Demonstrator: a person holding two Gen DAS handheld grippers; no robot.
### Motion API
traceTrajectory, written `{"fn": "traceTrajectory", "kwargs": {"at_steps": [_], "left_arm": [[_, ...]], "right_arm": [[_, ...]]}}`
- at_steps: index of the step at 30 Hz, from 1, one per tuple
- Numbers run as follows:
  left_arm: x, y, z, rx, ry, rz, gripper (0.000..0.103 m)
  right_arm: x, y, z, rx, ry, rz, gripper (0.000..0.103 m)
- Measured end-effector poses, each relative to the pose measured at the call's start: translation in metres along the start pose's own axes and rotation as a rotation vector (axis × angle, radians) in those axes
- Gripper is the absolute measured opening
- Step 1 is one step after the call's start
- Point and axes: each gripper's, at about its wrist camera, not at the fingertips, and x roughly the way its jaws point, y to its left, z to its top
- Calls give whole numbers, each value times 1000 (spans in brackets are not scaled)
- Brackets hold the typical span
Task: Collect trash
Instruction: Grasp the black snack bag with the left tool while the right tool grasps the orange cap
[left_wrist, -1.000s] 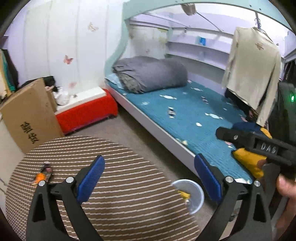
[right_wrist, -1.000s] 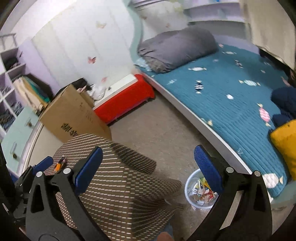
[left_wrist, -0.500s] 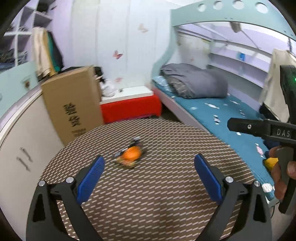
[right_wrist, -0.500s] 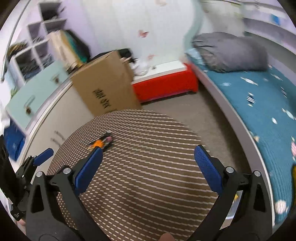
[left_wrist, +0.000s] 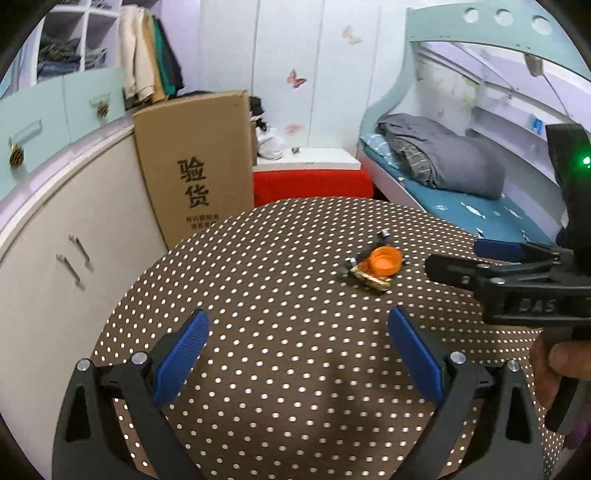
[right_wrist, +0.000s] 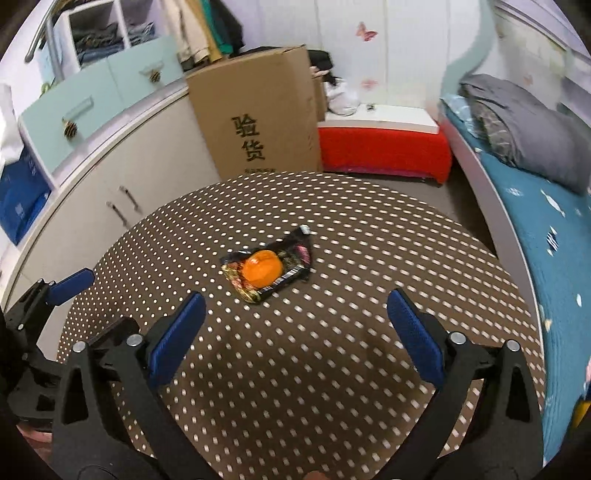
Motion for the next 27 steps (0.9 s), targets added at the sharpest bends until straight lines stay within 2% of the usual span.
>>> {"fn": "traceTrajectory", "kwargs": {"at_steps": [4, 8, 11, 12, 13, 14, 21, 27], "left_arm": [[8, 5, -4, -18, 19, -7, 95], [17, 4, -3, 7, 31, 9, 95], [22, 3, 0, 12, 35, 11, 95], [24, 2, 1, 16, 37, 13, 95], [25, 1, 2, 21, 39, 14, 95], [28, 0, 4, 29, 41, 13, 95], [42, -19, 16, 109, 46, -7, 95], [63, -49, 27, 205, 50, -27, 95]], "right_arm": [[24, 7, 5, -33, 35, 7, 71], [40, 13, 10, -64, 44, 28, 67], [52, 17, 10, -91, 58, 32, 53], [53, 17, 10, -97, 52, 32, 45], [54, 17, 10, -98, 51, 31, 41], [55, 16, 10, -94, 52, 32, 32], [38, -3, 3, -33, 22, 93, 31], [13, -36, -8, 50, -2, 92, 31]]}}
